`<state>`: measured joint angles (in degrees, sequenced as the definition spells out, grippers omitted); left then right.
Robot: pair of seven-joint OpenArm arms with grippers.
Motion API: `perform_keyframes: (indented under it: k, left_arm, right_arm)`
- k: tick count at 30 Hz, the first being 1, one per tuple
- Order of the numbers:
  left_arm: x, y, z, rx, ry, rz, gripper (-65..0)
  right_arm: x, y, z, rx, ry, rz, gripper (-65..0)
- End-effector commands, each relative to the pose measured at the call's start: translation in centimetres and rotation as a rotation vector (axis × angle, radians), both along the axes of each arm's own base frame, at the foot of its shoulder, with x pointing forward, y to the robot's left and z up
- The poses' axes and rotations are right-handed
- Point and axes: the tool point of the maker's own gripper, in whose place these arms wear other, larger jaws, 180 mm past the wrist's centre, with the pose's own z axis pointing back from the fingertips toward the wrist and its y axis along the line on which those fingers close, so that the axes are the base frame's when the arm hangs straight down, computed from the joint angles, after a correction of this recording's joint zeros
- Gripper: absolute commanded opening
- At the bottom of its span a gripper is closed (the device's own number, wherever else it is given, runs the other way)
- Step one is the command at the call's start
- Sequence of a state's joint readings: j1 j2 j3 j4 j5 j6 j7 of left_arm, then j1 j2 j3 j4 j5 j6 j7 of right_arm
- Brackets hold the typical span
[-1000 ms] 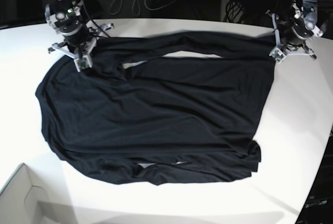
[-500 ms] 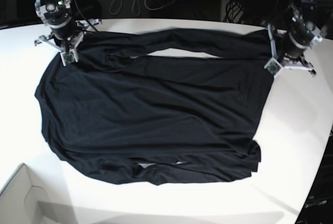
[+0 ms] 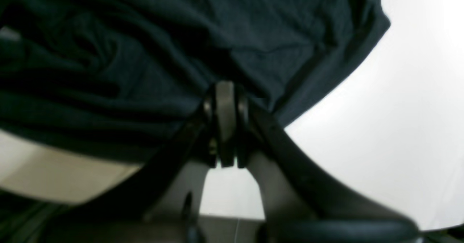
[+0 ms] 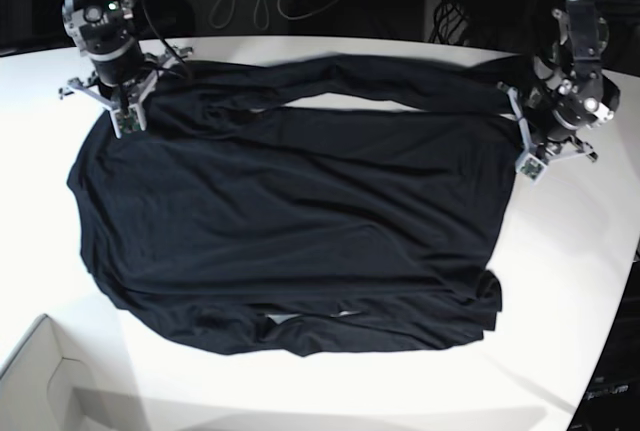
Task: Layout the t-shirt on the table in an organized manner, then fold the t-shirt properly
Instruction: 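Hold the shirt corners with both grippers and stretch them outward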
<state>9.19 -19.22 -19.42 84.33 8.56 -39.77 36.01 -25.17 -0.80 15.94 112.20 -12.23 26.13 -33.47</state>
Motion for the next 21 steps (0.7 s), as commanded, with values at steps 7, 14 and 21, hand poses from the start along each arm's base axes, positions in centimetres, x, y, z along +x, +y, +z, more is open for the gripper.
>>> perform_keyframes:
  k: [7,14,21]
  left_arm:
    - [-5.6,1.7,-3.8,-0.002,0.130,0.008,-64.9]
    - [-6.4,4.3,-3.3,0.002,0.106,0.094,-64.9]
    - [-5.2,5.8,-0.7,0.037,0.032,0.119,-64.9]
  right_arm:
    - [4.5,1.0,1.9,0.023,-0.110,0.028,-65.0]
    - [4.6,0.9,-1.9,0.061,-0.026,0.013,-65.0]
    - [4.1,1.0,-2.3,0.063,-0.011,0.013,-65.0]
